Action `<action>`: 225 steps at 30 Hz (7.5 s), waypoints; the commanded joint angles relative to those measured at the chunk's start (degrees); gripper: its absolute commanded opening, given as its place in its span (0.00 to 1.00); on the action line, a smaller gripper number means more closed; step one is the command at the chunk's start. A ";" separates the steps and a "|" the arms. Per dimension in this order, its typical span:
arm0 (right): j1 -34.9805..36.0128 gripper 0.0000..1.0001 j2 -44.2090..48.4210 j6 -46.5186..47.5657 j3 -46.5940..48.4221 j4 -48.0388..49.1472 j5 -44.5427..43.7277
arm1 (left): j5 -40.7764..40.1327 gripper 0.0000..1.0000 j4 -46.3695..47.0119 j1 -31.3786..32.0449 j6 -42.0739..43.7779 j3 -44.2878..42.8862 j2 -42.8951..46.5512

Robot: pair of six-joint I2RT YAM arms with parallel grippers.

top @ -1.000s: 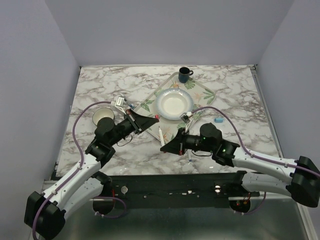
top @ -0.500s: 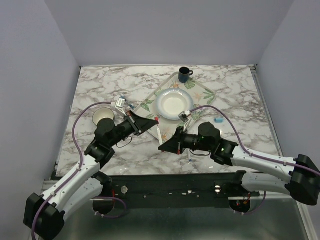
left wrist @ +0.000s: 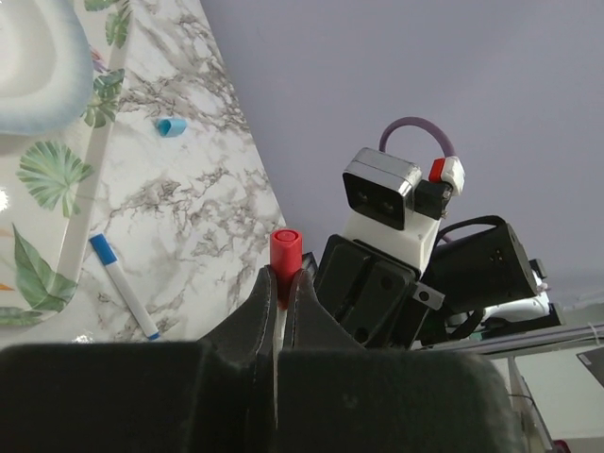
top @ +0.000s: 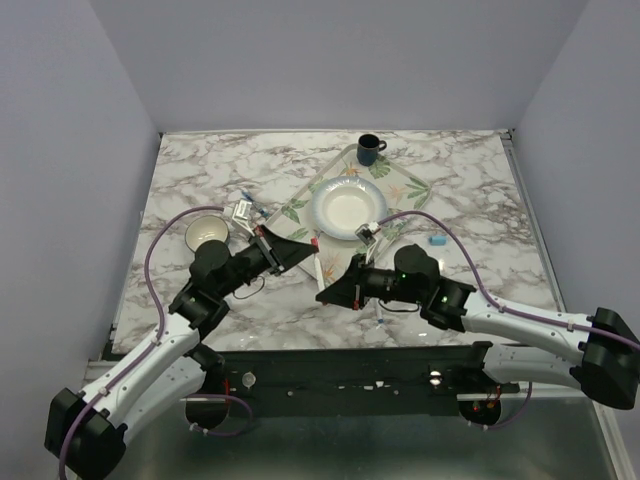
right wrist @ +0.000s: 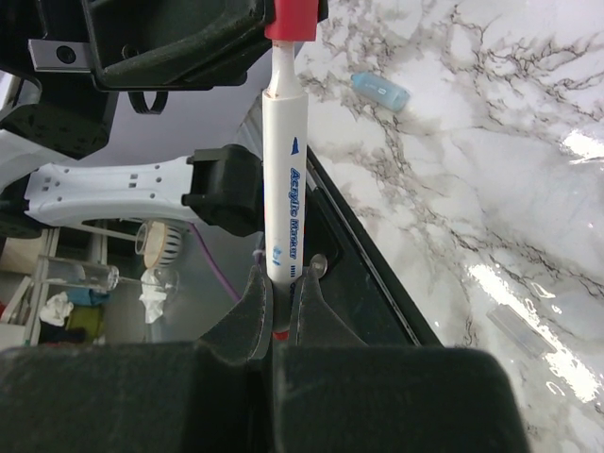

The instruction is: Insert the pens into the pen caps

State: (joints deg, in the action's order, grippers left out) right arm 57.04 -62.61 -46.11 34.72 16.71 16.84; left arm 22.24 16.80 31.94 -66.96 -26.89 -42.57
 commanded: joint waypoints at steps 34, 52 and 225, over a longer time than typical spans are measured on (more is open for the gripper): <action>0.36 0.01 5.48 6.90 4.48 -4.05 -5.69 | 4.57 0.35 2.01 7.08 2.80 1.93 1.08; 0.80 0.01 12.07 11.48 3.77 -5.98 6.80 | 2.28 0.79 -7.74 7.08 16.07 -11.68 1.61; -8.70 0.01 8.74 -7.68 -7.48 -42.62 -23.86 | -51.43 0.99 -35.17 21.32 58.60 -15.21 16.10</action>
State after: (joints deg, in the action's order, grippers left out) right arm 48.34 -51.35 -51.03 26.59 -22.09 -3.49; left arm -23.20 -20.71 53.12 -14.04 -46.70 -30.63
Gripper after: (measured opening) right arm 0.037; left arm 0.988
